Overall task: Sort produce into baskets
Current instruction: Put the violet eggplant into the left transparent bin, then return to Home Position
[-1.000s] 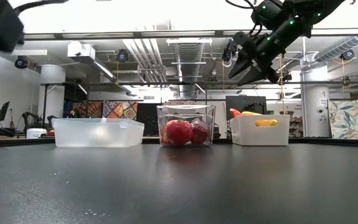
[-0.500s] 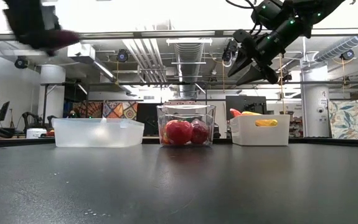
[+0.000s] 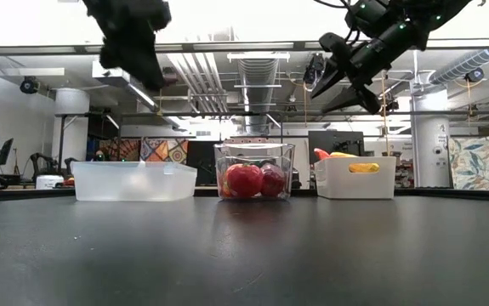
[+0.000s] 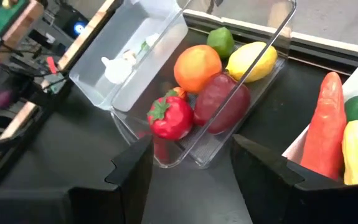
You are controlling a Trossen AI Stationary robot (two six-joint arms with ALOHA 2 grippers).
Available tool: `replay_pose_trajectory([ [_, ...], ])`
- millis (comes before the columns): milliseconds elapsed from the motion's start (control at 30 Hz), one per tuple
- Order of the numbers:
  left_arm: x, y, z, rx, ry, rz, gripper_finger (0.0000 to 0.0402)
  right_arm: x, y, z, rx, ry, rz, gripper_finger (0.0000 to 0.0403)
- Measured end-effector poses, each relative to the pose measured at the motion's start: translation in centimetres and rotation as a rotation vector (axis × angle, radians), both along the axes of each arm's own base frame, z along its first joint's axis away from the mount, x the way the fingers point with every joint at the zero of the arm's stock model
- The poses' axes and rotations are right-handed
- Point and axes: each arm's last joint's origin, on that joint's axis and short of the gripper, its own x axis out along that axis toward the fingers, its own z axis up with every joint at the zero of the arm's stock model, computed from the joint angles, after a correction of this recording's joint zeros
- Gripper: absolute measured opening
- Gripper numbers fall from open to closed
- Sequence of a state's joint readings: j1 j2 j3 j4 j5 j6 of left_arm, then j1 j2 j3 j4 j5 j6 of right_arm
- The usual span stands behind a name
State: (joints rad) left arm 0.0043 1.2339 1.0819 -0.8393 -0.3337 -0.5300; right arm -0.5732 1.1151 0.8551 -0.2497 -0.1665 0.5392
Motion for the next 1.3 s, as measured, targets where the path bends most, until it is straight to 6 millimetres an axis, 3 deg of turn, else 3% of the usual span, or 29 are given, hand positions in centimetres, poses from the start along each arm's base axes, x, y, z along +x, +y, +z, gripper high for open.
replay_pose_trajectory([
  [133,-0.4,5.4,-0.6,0.021,0.067,0.061,0.0063,-0.2,0.2,0.4,0.013,-0.022,-0.015,0.0203],
  [333,-2.1,13.7,-2.5,-0.094,0.100,0.140,0.0063,-0.5,0.4,0.7,0.038,-0.041,-0.034,0.0203],
  [533,-3.6,18.3,-5.3,-0.130,0.216,0.211,0.0064,-0.5,0.4,0.7,0.058,-0.050,-0.049,0.0203],
  [733,-3.1,19.5,-7.4,-0.154,0.283,0.199,0.0074,-0.5,0.4,0.7,0.064,-0.052,-0.055,0.0203],
  [933,-2.8,19.8,-7.8,-0.145,0.285,0.199,0.0130,-0.5,0.3,0.7,0.064,-0.051,-0.062,0.0203],
  [1200,-3.7,18.8,-6.0,-0.131,0.258,0.178,0.0185,-0.5,0.3,0.7,0.018,-0.034,-0.030,0.0203],
  [1300,-4.2,17.9,-4.4,-0.157,0.166,0.144,0.0191,-0.4,0.6,0.8,-0.015,-0.028,0.002,0.0203],
])
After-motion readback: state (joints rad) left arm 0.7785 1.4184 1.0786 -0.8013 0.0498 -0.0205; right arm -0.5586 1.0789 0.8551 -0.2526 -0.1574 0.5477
